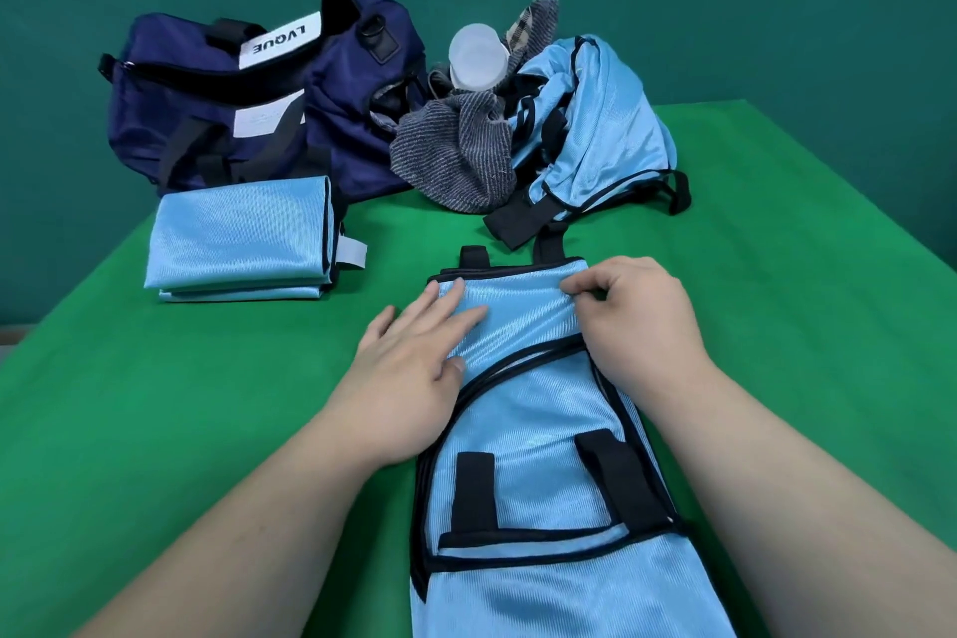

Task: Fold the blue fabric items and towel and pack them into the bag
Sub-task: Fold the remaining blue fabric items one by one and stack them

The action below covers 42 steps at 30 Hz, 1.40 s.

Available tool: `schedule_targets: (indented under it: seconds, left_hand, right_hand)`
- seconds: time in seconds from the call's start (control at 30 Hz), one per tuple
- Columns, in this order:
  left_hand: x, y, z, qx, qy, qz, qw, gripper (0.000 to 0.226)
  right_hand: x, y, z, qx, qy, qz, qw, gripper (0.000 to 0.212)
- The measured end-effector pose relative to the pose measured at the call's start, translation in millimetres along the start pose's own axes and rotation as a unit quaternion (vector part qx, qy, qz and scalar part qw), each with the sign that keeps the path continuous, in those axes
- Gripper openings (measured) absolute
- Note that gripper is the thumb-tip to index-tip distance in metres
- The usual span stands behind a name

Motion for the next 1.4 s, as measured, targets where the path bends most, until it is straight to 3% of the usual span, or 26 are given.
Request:
schedule_targets:
  seconds: [0.3,0.53,0.67,0.77,0.93,1.07,1.17,1.27,1.4]
  left_hand:
    - [4,-9,-2,0.049,0.019,-0.037,0.998,0.064]
    - [4,-9,-3,0.046,0.013,-0.031,0.998,0.067]
    - [3,-5,-3,0.008,0.003,-0.027,1.0,0.061]
    - [-6,3,-6,-0.08,-0.003,-0.019,0.997,0.065]
    - [-47,8,-18,-0.191,0.037,-0.009,0.981,0.061]
    - [-100,12,-25,-0.199,0.06,0.028,0.978,0.046]
    - [-133,18,-28,-0.212,0.058,0.064,0.973,0.042]
    - [-158,24,-27,-0.202,0.033,0.117,0.972,0.049]
    - [-176,19,-21,-0.159,-0.006,0.137,0.978,0.052]
  right_hand:
    - [0,-11,2,-0.11,0.011,-0.065,0.992,0.033]
    - [-3,-10,10,-0.106,-0.028,-0.08,0.991,0.034]
    - [-8,-2,13,-0.035,-0.042,-0.053,0.997,0.029]
    - [-25,14,11,0.042,-0.045,-0.013,0.998,0.023]
    - [-83,40,6,0.129,-0.059,0.022,0.99,0.031]
    - [-126,54,-7,0.151,-0.037,0.005,0.988,0.037]
    - [-147,59,-22,0.132,-0.007,-0.024,0.991,0.029]
    - [-162,62,-31,0.088,0.018,-0.043,0.995,0.017]
    - [-173,65,-38,0.087,0.024,-0.037,0.995,0.017]
Point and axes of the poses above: each hand's wrist, its own x-axis towards the middle knuckle, its own y-axis out of the back of the hand, z = x × y, the point moved 10 cm from there along x, towards the middle knuckle, and after that the axes turned 15 degrees about y, right-handed, at the moved point
